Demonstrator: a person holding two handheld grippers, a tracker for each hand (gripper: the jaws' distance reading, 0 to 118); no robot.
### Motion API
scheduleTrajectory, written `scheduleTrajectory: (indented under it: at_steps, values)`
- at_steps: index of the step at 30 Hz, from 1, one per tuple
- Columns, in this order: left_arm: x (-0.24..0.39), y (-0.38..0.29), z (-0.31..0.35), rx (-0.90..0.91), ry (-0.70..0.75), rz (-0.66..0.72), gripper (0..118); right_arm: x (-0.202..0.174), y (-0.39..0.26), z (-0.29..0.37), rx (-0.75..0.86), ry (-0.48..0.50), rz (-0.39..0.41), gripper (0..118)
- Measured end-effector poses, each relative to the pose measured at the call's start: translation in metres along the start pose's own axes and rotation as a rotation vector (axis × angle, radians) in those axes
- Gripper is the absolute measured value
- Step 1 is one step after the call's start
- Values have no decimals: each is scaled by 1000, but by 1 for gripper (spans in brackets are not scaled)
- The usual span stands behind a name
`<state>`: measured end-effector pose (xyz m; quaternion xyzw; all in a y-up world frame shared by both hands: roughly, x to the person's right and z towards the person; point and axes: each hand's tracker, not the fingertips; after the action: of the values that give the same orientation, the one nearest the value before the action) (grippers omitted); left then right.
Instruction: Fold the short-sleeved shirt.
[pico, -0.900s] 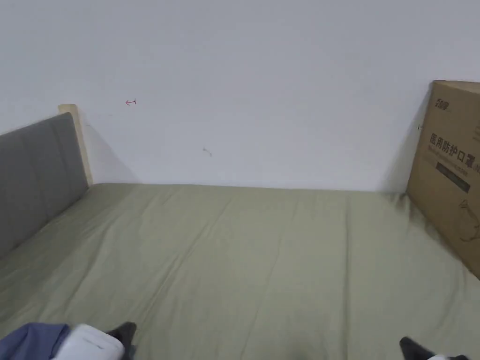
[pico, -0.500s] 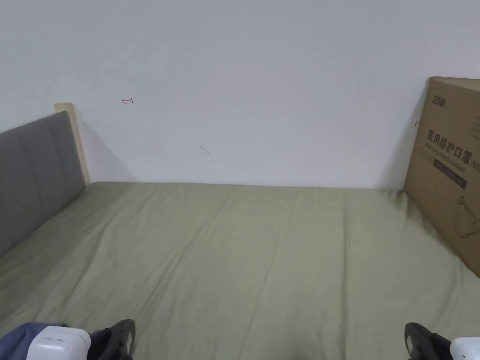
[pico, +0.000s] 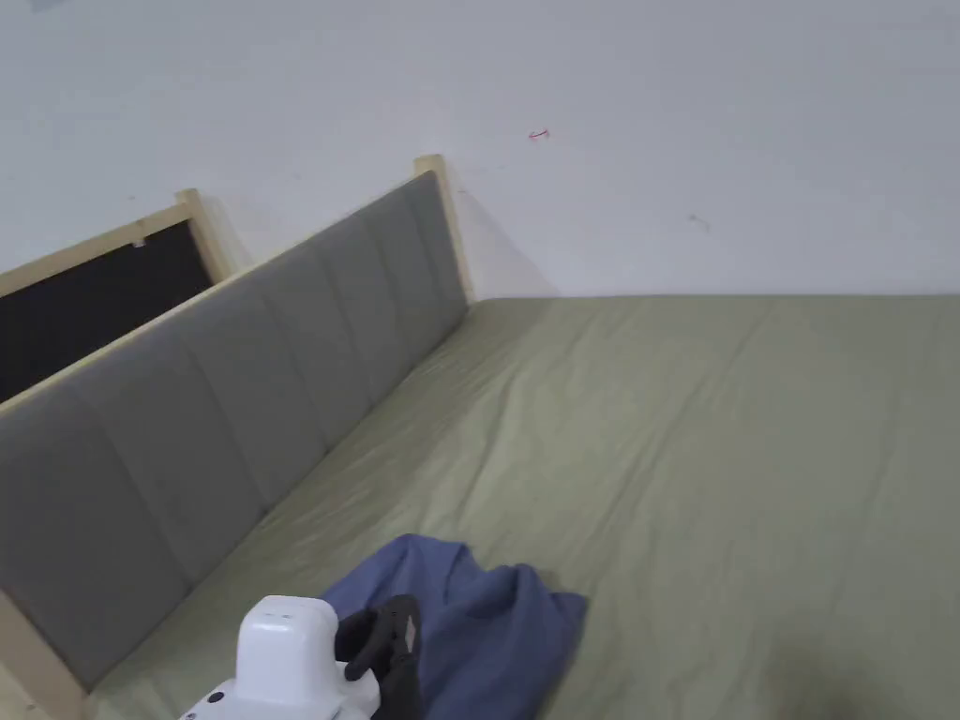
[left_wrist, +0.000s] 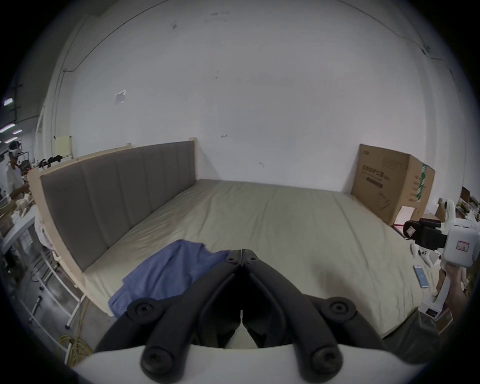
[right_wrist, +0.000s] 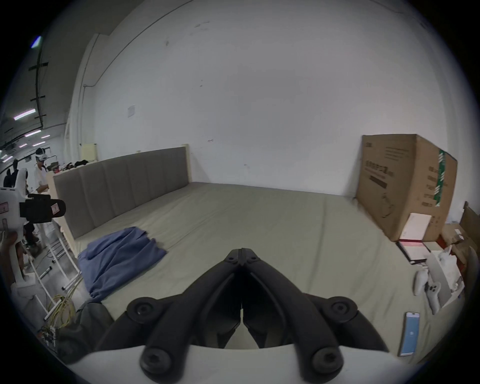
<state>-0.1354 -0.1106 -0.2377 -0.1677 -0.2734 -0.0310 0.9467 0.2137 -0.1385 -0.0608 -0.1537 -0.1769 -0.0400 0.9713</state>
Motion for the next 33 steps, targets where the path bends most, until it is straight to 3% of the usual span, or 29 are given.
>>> scheduleTrajectory:
  at_steps: [2, 6, 10, 15, 20, 22, 26, 28, 33]
  values:
    - [-10, -3, -5, -10, 21, 0, 9, -6, -2, -4, -14, 25, -4, 0]
    - [-47, -15, -50, -150, 7, 2, 68, -12, -3, -4, -41, 42, 21, 0]
    - [-78, -36, -119, -322, -33, 42, 75, -6, -10, -5, -91, 23, 27, 0]
    - [-96, -68, -209, -487, -68, 98, 108, 7, -19, -13, -164, -2, -20, 0]
    - [-99, -94, -265, -618, -8, 36, 103, 12, -23, -14, -201, -34, -15, 0]
    - [-99, -105, -278, -704, 36, 30, 61, 14, -25, -15, -214, -40, -20, 0]
    - [-94, -109, -273, -660, 34, 2, 52, 14, -28, -13, -232, -45, -44, 0]
    - [-93, -104, -271, -667, 37, -12, 1, 14, -29, -12, -239, -40, -69, 0]
    - [-97, -96, -273, -696, 43, 10, 1, 14, -27, -5, -233, -34, -119, 0]
